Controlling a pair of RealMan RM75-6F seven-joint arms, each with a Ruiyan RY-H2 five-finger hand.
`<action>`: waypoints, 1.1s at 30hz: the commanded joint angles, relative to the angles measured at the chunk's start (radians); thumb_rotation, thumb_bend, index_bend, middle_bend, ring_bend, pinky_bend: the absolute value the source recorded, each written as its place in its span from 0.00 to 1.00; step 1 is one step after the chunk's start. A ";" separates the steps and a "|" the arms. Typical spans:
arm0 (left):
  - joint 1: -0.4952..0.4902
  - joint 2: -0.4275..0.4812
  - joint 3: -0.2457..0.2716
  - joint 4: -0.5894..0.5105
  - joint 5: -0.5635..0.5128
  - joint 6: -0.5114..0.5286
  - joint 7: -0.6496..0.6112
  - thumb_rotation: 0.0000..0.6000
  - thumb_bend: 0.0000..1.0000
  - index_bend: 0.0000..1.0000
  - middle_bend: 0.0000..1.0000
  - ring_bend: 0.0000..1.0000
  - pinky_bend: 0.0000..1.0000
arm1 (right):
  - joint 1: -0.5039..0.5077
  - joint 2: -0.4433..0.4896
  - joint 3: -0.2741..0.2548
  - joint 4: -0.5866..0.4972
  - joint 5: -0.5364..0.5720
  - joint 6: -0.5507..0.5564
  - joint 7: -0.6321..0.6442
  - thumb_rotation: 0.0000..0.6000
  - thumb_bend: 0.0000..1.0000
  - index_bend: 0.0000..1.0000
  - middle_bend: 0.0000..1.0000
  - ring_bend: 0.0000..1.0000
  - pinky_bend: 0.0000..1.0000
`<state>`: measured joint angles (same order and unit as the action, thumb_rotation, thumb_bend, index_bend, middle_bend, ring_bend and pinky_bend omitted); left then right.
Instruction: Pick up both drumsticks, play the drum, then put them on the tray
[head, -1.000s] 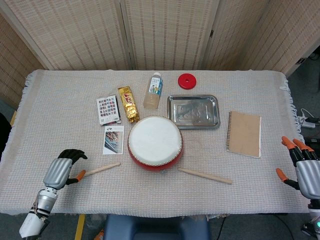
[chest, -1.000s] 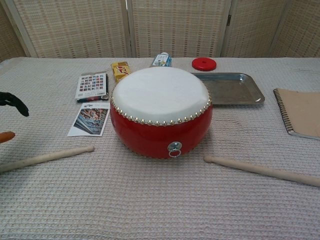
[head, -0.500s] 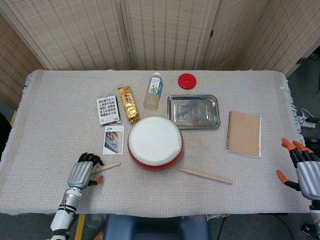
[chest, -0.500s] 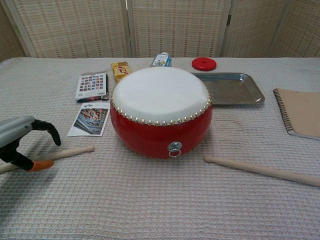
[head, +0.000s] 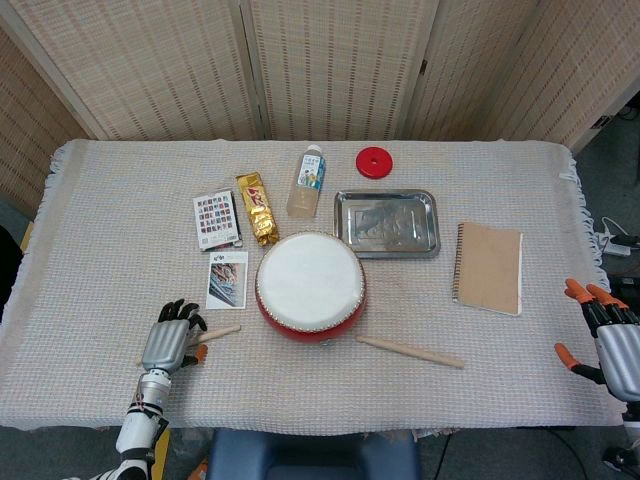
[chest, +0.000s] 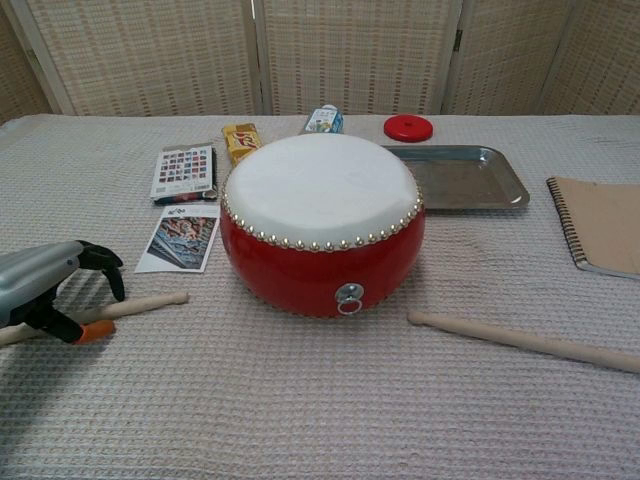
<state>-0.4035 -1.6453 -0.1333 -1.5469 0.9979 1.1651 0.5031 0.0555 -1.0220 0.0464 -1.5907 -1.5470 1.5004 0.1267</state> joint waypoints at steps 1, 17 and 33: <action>-0.006 0.004 0.008 0.004 -0.005 -0.013 0.003 1.00 0.37 0.45 0.13 0.00 0.01 | 0.000 -0.001 0.000 0.001 0.001 -0.001 0.003 1.00 0.20 0.06 0.20 0.04 0.21; 0.025 0.023 0.010 0.018 0.121 0.031 -0.220 1.00 0.44 0.60 0.24 0.03 0.02 | -0.009 0.005 -0.002 -0.010 -0.002 0.015 0.001 1.00 0.20 0.06 0.20 0.04 0.21; 0.109 0.168 -0.037 0.141 0.355 -0.014 -1.386 1.00 0.47 0.57 0.44 0.30 0.32 | -0.009 0.010 -0.006 -0.039 -0.023 0.024 -0.019 1.00 0.20 0.06 0.20 0.04 0.21</action>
<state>-0.3175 -1.5200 -0.1550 -1.4741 1.2778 1.1930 -0.5733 0.0461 -1.0122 0.0407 -1.6290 -1.5688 1.5243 0.1086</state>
